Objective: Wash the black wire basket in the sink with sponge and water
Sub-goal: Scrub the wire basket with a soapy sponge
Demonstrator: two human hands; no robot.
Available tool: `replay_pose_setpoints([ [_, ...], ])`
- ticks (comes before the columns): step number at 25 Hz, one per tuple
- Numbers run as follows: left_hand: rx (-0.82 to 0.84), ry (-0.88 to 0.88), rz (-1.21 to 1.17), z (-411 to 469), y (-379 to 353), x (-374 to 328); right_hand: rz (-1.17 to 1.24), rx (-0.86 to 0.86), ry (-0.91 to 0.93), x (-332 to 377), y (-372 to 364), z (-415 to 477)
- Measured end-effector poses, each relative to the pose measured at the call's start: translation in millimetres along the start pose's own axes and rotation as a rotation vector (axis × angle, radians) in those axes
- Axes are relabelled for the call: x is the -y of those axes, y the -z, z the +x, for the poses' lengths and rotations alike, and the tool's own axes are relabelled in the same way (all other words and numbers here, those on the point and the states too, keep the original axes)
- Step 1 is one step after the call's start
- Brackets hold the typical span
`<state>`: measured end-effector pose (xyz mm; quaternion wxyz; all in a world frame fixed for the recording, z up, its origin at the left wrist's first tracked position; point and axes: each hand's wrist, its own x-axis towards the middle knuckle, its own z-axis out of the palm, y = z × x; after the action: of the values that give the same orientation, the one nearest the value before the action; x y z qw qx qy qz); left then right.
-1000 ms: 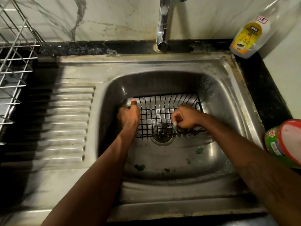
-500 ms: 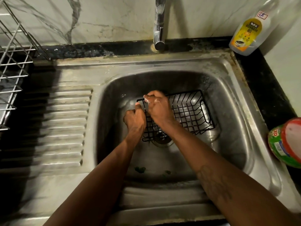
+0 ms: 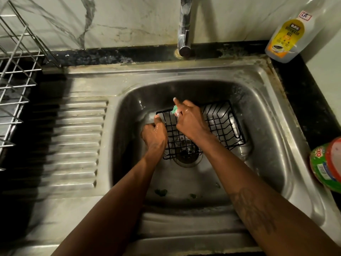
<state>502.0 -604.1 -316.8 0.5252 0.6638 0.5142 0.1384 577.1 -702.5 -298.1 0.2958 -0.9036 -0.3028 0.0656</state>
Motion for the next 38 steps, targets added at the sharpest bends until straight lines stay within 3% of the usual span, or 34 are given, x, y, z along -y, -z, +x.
replay_pose_setpoints([
  [4, 0.0, 0.023, -0.03, -0.1, 0.6, 0.7, -0.039, -0.028, 0.056, 4.4, -5.0, 6.5],
  [11, -0.009, 0.033, -0.025, -4.2, 6.3, -6.6, 0.038, -0.065, -0.136, -6.4, 13.2, 4.5],
  [14, 0.003, 0.056, -0.036, -2.3, 5.9, -5.8, -0.113, -0.204, -0.17, -39.1, 33.0, 2.9],
  [16, 0.007, 0.082, -0.065, -4.0, 5.4, -7.5, -0.133, -0.145, -0.183, -33.2, 28.5, 5.5],
  [20, -0.024, 0.085, -0.016, -7.0, 7.6, -11.5, -0.132, 0.107, 0.101, 37.5, -10.1, 10.4],
  [23, -0.063, 0.095, -0.035, -4.3, 7.4, -11.2, -0.204, 0.057, 0.172, 32.9, -2.2, 10.7],
  [28, -0.068, 0.096, -0.051, -4.6, 11.0, -13.9, -0.288, -0.245, -0.313, -60.2, 61.7, -5.8],
  [32, -0.057, 0.074, -0.029, -10.3, 10.7, -14.9, -0.208, -0.288, -0.405, -66.2, 61.4, 2.9],
  [34, -0.065, 0.062, -0.024, -9.5, 10.1, -14.3, -0.139, -0.192, -0.289, -35.5, 40.9, 7.4],
  [36, -0.014, 0.069, -0.023, -6.8, 8.4, -12.0, -0.142, 0.017, -0.022, 10.6, 13.7, 8.2],
  [38, -0.019, 0.069, -0.047, -7.0, 7.4, -12.5, -0.143, 0.085, 0.145, 42.4, -1.4, 10.0],
])
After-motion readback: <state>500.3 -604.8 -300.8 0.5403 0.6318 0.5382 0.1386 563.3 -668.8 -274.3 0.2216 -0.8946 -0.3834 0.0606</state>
